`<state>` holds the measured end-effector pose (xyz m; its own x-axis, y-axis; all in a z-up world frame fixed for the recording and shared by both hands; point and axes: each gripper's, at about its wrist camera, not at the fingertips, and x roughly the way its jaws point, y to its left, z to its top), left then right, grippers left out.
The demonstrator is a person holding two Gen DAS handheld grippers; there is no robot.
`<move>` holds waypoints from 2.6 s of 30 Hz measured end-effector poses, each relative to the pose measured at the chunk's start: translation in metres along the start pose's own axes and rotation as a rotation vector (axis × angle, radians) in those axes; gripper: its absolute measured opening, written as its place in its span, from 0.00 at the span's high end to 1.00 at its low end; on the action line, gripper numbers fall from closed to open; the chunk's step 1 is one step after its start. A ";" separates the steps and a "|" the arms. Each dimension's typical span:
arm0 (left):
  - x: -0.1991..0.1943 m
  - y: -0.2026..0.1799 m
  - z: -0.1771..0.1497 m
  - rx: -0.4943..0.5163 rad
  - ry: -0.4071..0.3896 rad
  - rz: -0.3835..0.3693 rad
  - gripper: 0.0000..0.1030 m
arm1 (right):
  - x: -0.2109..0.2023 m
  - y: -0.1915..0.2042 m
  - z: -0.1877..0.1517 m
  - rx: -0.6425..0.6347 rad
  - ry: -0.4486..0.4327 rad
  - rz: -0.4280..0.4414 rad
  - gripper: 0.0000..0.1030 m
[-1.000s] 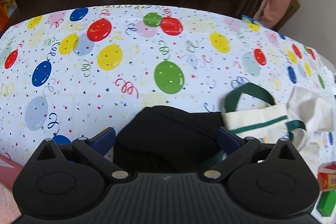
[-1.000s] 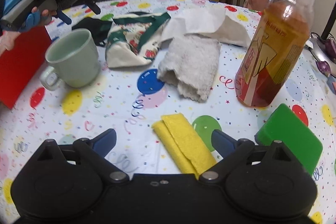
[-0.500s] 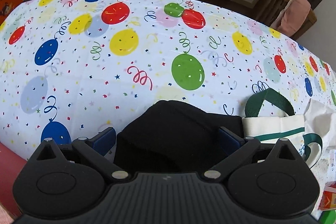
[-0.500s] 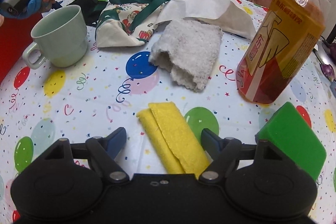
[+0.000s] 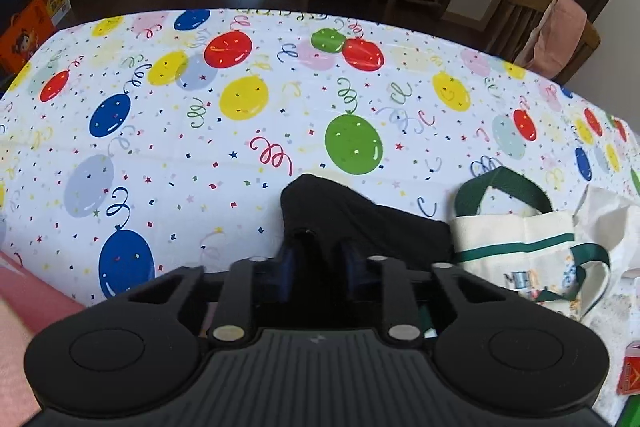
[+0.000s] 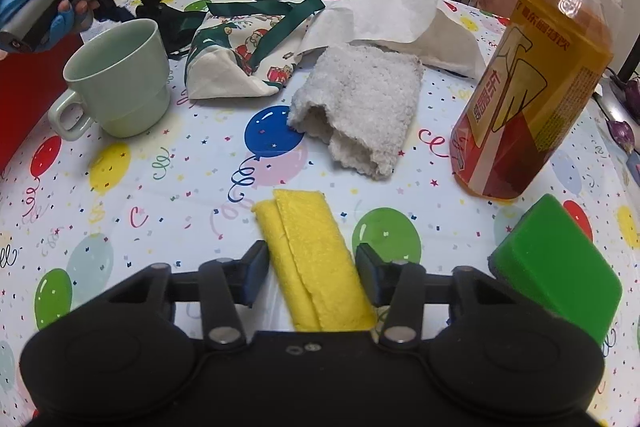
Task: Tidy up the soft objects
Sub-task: 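Grasp the black face mask with the left tool while the right tool grasps the yellow cloth, then carry the black mask and yellow cloth with both tools into the box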
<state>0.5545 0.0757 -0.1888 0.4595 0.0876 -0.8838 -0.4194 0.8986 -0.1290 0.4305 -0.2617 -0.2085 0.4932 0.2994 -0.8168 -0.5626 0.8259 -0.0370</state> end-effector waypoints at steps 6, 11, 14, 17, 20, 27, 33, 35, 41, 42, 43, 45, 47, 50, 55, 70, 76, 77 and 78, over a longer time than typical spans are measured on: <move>-0.017 0.001 -0.003 -0.001 -0.011 -0.007 0.84 | -0.005 0.003 -0.001 0.023 -0.008 -0.020 0.60; -0.034 0.011 -0.005 -0.036 -0.023 -0.029 0.84 | -0.016 0.000 -0.002 0.083 -0.024 -0.018 0.60; -0.047 0.014 -0.007 -0.032 -0.038 -0.044 0.88 | -0.025 -0.002 -0.004 0.138 -0.037 0.006 0.61; -0.061 0.016 -0.014 -0.009 -0.054 -0.069 0.91 | -0.039 -0.003 -0.004 0.185 -0.055 0.034 0.61; -0.075 0.019 -0.020 -0.004 -0.052 -0.088 0.93 | -0.053 0.001 -0.005 0.216 -0.073 0.067 0.61; -0.125 0.020 -0.035 0.024 -0.101 -0.148 0.94 | -0.090 0.010 0.000 0.230 -0.130 0.118 0.61; -0.165 0.024 -0.049 0.033 -0.124 -0.209 0.94 | -0.116 0.018 0.009 0.231 -0.165 0.157 0.61; -0.179 0.027 -0.054 0.033 -0.132 -0.230 0.94 | -0.122 0.022 0.012 0.234 -0.175 0.173 0.61; -0.220 0.043 -0.065 0.035 -0.147 -0.284 0.94 | -0.145 0.039 0.027 0.195 -0.211 0.208 0.61; -0.227 0.047 -0.067 0.036 -0.150 -0.291 0.94 | -0.148 0.042 0.030 0.188 -0.213 0.211 0.61; -0.233 0.051 -0.068 0.036 -0.154 -0.296 0.94 | -0.151 0.045 0.033 0.182 -0.215 0.213 0.61; -0.245 0.061 -0.070 0.030 -0.160 -0.306 0.94 | -0.156 0.052 0.039 0.165 -0.220 0.217 0.61; -0.256 0.072 -0.072 0.020 -0.166 -0.317 0.94 | -0.162 0.060 0.045 0.148 -0.228 0.223 0.61; -0.273 0.089 -0.072 0.006 -0.181 -0.330 0.94 | -0.170 0.072 0.054 0.117 -0.247 0.232 0.61; -0.300 0.117 -0.069 -0.009 -0.222 -0.345 0.94 | -0.178 0.096 0.072 0.086 -0.276 0.259 0.61; -0.327 0.224 -0.062 -0.056 -0.265 -0.271 0.94 | -0.167 0.196 0.127 -0.032 -0.305 0.336 0.61; -0.315 0.266 -0.064 -0.065 -0.233 -0.226 0.94 | -0.148 0.240 0.144 -0.065 -0.268 0.357 0.61; -0.312 0.273 -0.065 -0.066 -0.226 -0.218 0.94 | -0.145 0.247 0.145 -0.067 -0.258 0.360 0.61; -0.309 0.279 -0.067 -0.068 -0.218 -0.211 0.94 | -0.141 0.253 0.146 -0.068 -0.249 0.362 0.61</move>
<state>0.2434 0.2708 0.0182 0.6959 -0.0012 -0.7181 -0.3449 0.8766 -0.3357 0.3156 -0.0246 -0.0183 0.3962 0.6763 -0.6210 -0.7669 0.6156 0.1812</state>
